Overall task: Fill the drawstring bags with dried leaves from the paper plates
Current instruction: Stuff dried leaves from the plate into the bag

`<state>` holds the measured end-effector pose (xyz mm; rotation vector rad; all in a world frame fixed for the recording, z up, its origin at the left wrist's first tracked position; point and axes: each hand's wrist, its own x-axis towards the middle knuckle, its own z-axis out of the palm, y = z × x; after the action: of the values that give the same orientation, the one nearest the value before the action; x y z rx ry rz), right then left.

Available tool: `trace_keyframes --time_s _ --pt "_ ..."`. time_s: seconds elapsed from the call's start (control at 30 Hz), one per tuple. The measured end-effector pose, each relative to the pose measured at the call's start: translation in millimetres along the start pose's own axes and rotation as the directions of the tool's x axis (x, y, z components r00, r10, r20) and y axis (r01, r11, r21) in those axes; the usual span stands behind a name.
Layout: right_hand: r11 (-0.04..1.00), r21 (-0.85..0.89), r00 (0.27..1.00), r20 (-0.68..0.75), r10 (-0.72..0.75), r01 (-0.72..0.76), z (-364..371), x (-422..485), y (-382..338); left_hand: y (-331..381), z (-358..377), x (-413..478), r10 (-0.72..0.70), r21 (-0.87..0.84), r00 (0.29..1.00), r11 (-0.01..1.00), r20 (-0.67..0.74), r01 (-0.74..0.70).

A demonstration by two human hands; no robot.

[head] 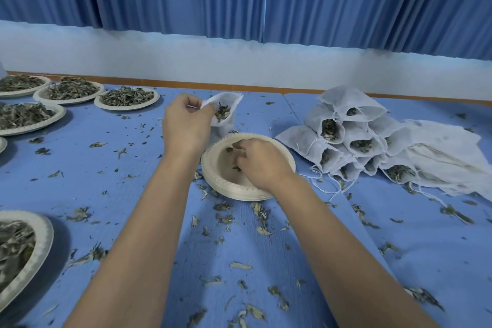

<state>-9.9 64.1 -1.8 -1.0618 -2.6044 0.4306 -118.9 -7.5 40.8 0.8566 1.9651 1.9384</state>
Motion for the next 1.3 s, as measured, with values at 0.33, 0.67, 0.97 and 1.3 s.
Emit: trace_keyframes --time_s 0.33,0.67,0.97,1.3 --pt "0.988 -0.129 0.992 0.102 -0.069 0.082 -15.0 -7.0 3.4 -3.5 4.1 -3.4 -0.014 -0.037 1.000 0.999 0.011 0.015" --pt "0.987 -0.063 0.988 0.034 0.153 -0.150 -40.2 -20.3 9.7 -2.3 6.9 -9.9 -0.012 -0.007 1.000 1.000 0.023 0.012" --pt "0.951 -0.269 0.982 0.072 0.174 -0.149 -14.6 -22.6 -22.9 -3.1 7.1 -10.0 -0.014 -0.008 1.000 1.000 0.027 0.014" --pt "0.989 -0.138 0.996 -0.081 0.038 -0.049 -4.5 -30.1 -16.7 -6.0 9.0 -12.6 -0.039 -0.084 0.996 0.995 0.077 0.045"
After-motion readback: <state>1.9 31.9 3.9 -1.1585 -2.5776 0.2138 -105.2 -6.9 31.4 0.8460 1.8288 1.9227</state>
